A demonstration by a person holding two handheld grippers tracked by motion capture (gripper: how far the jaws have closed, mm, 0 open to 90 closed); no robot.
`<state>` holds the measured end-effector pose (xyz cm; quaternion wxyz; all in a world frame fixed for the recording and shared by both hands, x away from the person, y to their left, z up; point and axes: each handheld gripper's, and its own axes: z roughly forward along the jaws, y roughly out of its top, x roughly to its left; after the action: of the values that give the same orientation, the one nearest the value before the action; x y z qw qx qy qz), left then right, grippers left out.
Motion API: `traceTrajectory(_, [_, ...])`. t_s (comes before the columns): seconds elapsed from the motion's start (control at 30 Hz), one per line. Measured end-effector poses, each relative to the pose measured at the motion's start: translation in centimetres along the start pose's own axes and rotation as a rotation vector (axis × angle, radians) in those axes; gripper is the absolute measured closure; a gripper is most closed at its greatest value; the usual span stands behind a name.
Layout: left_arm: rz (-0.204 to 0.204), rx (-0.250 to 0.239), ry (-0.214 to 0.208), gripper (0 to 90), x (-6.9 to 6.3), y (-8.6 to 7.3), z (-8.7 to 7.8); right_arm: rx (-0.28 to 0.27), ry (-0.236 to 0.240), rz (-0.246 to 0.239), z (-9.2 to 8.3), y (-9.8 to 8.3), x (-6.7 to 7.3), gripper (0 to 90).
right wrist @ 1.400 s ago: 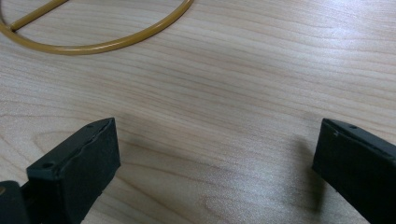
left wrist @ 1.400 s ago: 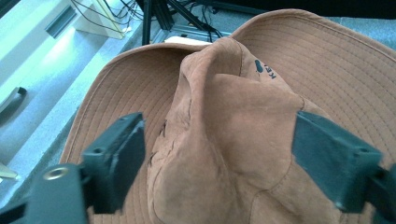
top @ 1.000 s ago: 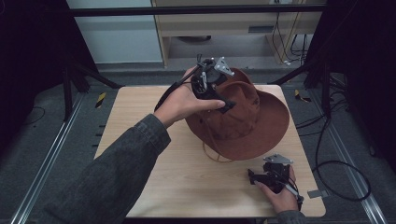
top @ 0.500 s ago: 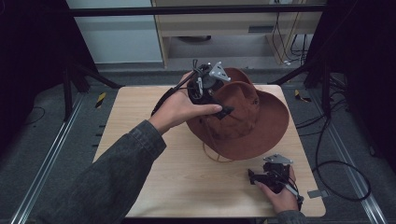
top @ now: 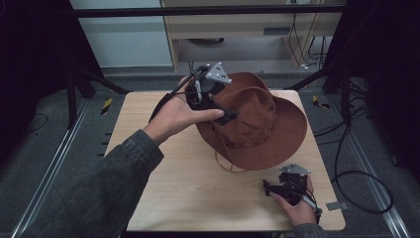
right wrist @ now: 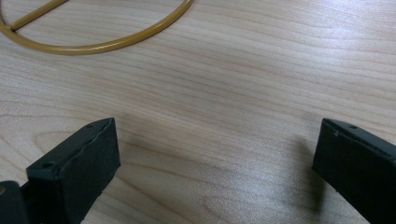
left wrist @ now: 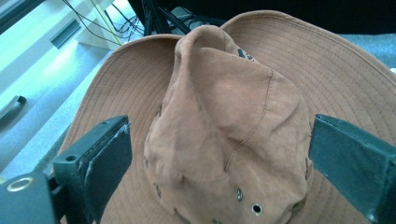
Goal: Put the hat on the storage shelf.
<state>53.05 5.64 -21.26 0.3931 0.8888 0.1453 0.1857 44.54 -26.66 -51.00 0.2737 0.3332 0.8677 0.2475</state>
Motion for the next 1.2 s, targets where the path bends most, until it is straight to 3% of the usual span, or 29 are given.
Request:
traceTrajectory(0.33, [-0.040, -0.026, 0.038, 5.1, 1.6, -1.7, -2.9, 0.003, 0.003, 0.002, 0.0, 0.0, 0.0, 0.6])
traceTrajectory(0.43, [-0.059, -0.031, 0.060, 5.1, 2.2, -2.7, -3.9, 0.002, 0.001, 0.021, 0.0, 0.0, 0.3, 0.7])
traceTrajectory(0.8, [-0.145, -0.046, 0.113, 4.8, 4.1, -7.0, -7.5, 0.002, 0.000, 0.020, 0.0, 0.0, 0.3, 0.7])
traceTrajectory(1.2, [-0.216, -0.040, 0.143, 4.7, 4.6, -11.6, -8.9, 0.005, 0.005, 0.022, 0.0, 0.0, 0.3, 0.6])
